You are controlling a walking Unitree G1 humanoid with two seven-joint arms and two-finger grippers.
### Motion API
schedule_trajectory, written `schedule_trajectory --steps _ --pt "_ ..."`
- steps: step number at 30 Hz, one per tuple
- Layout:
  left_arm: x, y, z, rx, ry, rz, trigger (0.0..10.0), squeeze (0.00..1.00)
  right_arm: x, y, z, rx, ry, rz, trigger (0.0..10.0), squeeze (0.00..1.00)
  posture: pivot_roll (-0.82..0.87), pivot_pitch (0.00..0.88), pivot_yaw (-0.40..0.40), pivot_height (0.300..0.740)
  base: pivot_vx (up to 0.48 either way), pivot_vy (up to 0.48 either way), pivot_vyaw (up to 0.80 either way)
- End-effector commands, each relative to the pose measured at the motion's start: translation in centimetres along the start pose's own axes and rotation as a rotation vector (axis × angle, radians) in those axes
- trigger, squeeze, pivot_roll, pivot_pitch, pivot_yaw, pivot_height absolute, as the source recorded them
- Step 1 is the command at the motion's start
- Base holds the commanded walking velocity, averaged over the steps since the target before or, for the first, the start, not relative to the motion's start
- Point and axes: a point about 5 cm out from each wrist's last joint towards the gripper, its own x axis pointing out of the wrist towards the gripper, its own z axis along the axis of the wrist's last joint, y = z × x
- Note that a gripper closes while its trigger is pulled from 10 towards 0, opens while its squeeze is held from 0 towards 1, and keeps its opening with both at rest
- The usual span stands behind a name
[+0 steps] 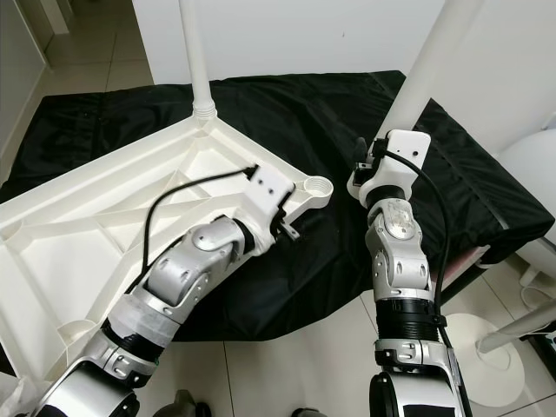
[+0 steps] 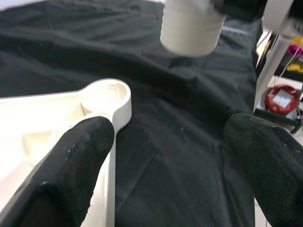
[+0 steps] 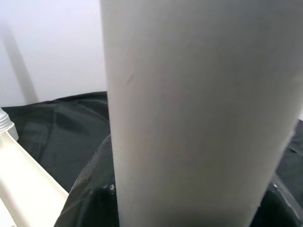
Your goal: Building children table
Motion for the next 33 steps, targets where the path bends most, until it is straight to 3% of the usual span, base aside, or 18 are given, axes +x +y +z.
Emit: schedule_trajectory --steps 1,5,10,19,21,24,33 --pt "0.3 -0.4 -0.5 0.004 0.046 -0.033 10.0 0.0 -0.3 -0.3 0.2 -0.016 -0.019 -0.007 10.0 0.0 -0.02 0.059 0.005 0.74 0.0 0.0 0.0" --pt "0.7 -0.6 -1.5 0.006 0.095 -0.041 10.0 0.0 -0.3 -0.5 0.2 -0.018 -0.02 -0.016 10.0 0.0 -0.03 0.059 0.023 0.74 0.0 0.0 0.0" --pt "1.6 0.5 -3.1 -0.011 0.185 0.04 10.0 0.0 -0.4 -0.8 0.3 -0.02 -0.028 -0.033 10.0 0.0 -0.03 0.057 0.028 0.74 0.0 0.0 0.0" --pt "2.0 1.1 -3.4 -0.015 0.206 0.07 10.0 0.0 -0.4 -0.7 0.3 -0.021 -0.027 -0.033 10.0 0.0 -0.03 0.057 0.028 0.74 0.0 0.0 0.0" --pt "2.4 2.2 -3.7 -0.017 0.229 0.127 10.0 0.0 -0.3 -0.7 0.4 -0.024 -0.031 -0.033 10.0 0.0 -0.04 0.056 0.028 0.74 0.0 0.0 0.0" --pt "2.6 2.4 -3.7 -0.017 0.232 0.144 10.0 0.0 -0.2 -0.7 0.5 -0.025 -0.033 -0.033 10.0 0.0 -0.04 0.056 0.029 0.74 0.0 0.0 0.0" --pt "3.1 2.9 -2.6 -0.044 0.178 0.177 10.0 0.0 -0.1 -0.7 0.6 -0.024 -0.037 -0.037 10.0 0.0 -0.04 0.055 0.032 0.74 0.0 0.0 0.0"
